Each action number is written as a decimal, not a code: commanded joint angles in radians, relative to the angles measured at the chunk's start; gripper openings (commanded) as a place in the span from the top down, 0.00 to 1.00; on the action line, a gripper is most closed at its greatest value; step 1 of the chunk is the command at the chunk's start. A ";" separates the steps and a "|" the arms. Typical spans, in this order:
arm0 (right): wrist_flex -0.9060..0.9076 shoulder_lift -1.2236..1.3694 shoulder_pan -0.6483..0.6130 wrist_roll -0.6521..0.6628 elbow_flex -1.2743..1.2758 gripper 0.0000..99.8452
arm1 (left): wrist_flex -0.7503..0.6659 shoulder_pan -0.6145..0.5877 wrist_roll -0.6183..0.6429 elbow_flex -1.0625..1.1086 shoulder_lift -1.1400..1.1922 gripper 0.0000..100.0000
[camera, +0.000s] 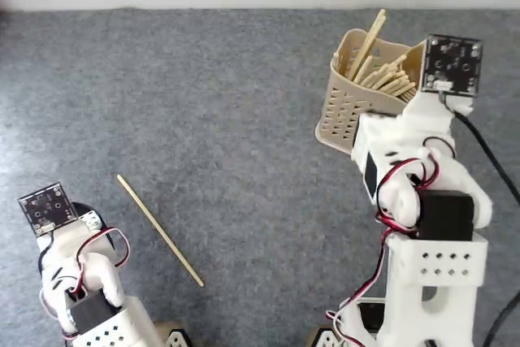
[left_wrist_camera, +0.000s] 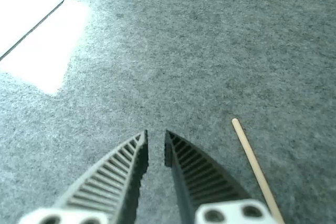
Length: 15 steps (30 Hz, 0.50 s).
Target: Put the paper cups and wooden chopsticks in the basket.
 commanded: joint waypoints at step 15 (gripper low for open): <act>0.435 -0.027 0.001 -0.009 -0.012 0.99 | 0.091 0.132 -0.002 -0.076 -0.002 0.95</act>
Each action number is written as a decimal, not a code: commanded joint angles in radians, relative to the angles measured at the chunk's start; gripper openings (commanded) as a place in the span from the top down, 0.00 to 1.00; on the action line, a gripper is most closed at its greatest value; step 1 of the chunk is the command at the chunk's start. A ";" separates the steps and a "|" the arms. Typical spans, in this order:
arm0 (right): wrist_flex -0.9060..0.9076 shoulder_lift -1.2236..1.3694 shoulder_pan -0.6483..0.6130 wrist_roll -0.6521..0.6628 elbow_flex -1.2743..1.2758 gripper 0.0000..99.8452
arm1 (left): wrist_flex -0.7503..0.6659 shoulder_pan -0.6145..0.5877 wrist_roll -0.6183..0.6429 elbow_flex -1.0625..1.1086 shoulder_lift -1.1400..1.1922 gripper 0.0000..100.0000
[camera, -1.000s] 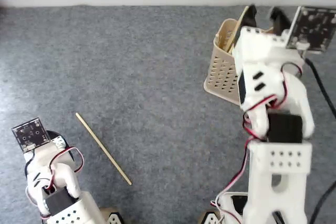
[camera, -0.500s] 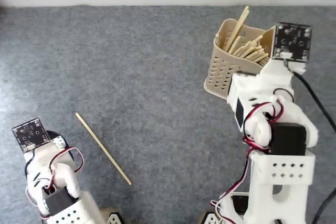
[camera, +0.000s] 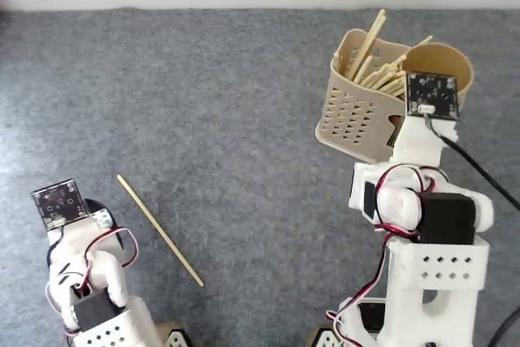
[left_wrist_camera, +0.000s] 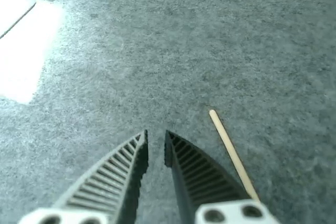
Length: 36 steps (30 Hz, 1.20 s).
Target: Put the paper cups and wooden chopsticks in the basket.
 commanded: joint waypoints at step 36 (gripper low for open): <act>-0.234 -1.012 0.142 -0.002 0.876 0.99 | 0.196 0.400 0.002 -0.216 0.031 0.94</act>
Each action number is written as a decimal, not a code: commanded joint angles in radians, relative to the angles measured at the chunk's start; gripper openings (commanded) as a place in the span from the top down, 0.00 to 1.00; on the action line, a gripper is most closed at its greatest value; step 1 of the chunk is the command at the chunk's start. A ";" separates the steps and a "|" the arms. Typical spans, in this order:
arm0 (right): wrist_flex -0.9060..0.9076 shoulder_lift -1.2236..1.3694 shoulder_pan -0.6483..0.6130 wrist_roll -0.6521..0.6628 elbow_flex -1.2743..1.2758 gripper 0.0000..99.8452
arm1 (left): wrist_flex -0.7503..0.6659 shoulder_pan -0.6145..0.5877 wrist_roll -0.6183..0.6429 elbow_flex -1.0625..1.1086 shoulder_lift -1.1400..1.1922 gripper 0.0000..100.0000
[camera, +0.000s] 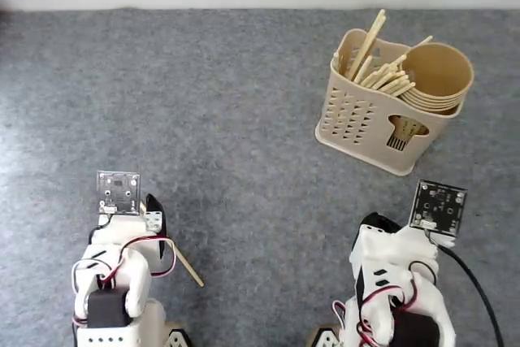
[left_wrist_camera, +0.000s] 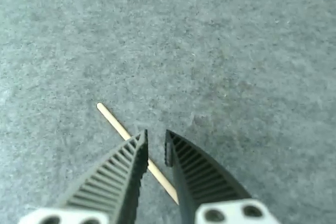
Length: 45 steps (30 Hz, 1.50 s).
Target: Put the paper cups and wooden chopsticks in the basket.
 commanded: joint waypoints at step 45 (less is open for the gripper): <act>-0.122 -0.027 0.008 -0.009 0.325 0.99 | -0.288 -0.181 0.161 -0.599 1.468 0.88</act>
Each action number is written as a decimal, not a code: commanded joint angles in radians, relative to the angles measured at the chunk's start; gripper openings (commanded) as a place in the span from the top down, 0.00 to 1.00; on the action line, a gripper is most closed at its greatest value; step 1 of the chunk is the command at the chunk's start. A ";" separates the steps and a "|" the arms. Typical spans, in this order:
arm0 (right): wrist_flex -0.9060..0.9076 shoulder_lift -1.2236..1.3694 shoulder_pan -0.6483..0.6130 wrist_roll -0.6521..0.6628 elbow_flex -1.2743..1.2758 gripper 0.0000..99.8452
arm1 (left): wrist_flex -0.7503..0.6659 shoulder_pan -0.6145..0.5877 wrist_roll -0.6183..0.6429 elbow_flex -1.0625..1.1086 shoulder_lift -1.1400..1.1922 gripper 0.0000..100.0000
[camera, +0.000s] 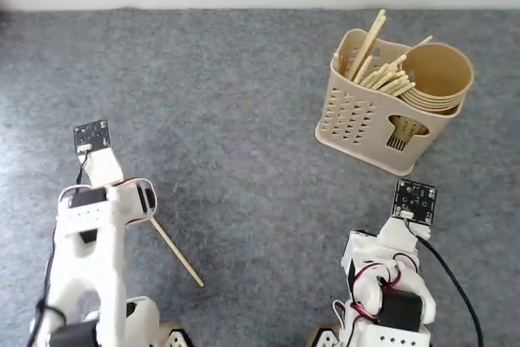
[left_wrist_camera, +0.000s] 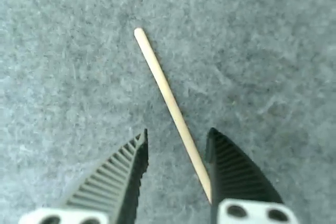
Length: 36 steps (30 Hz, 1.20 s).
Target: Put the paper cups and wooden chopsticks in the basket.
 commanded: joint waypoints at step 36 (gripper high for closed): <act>-0.099 -0.012 0.002 -0.006 0.078 0.99 | 0.215 0.127 0.003 -0.286 0.226 0.99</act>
